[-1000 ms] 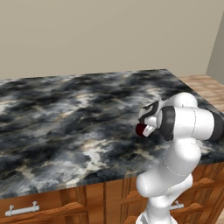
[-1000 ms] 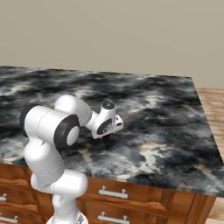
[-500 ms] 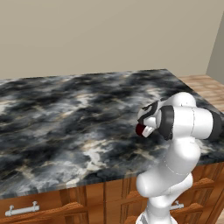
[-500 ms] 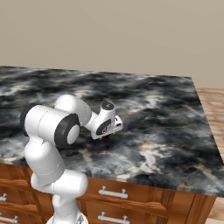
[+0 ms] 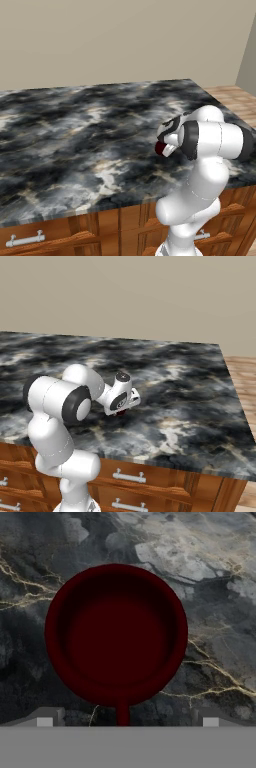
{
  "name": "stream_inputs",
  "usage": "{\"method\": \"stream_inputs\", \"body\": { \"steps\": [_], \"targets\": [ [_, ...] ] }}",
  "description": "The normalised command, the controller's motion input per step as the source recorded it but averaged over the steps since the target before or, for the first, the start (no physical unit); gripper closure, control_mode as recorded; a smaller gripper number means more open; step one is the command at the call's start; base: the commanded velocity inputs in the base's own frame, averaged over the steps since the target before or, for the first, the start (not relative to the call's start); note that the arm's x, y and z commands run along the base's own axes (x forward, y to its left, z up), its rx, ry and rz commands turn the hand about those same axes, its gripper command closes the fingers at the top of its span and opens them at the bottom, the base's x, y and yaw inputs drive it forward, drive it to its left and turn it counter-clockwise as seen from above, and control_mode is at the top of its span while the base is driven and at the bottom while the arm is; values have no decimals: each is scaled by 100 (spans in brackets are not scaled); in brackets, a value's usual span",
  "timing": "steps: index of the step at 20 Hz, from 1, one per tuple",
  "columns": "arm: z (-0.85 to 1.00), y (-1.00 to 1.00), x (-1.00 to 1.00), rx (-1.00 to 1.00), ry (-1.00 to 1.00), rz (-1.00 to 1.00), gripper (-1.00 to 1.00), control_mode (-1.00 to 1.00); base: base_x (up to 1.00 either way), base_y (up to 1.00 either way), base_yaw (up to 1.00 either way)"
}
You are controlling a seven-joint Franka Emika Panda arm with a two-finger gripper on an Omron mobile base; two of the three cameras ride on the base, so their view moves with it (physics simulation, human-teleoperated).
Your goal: Pick the strainer and mug and place them in the sink. Then turn on the water.
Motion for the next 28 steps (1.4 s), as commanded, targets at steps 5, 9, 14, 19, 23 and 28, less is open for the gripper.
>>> {"method": "stream_inputs", "body": {
  "steps": [5, 9, 14, 19, 23, 28],
  "targets": [
    [0, 0, 0, 0, 0, 0, -100, -100, 0, 0, 0],
    [0, 0, 0, 0, 0, 0, -100, -100, 0, 0, 0],
    [0, 0, 0, 0, 0, 0, 100, -100, 0, 0, 0],
    [0, 0, 0, 0, 0, 0, 100, -100, 0, 0, 0],
    [0, 0, 0, 0, 0, 0, 100, -100, 0, 0, 0],
    [0, 0, 0, 0, 0, 0, 100, -100, 0, 0, 0]
  ]
}}
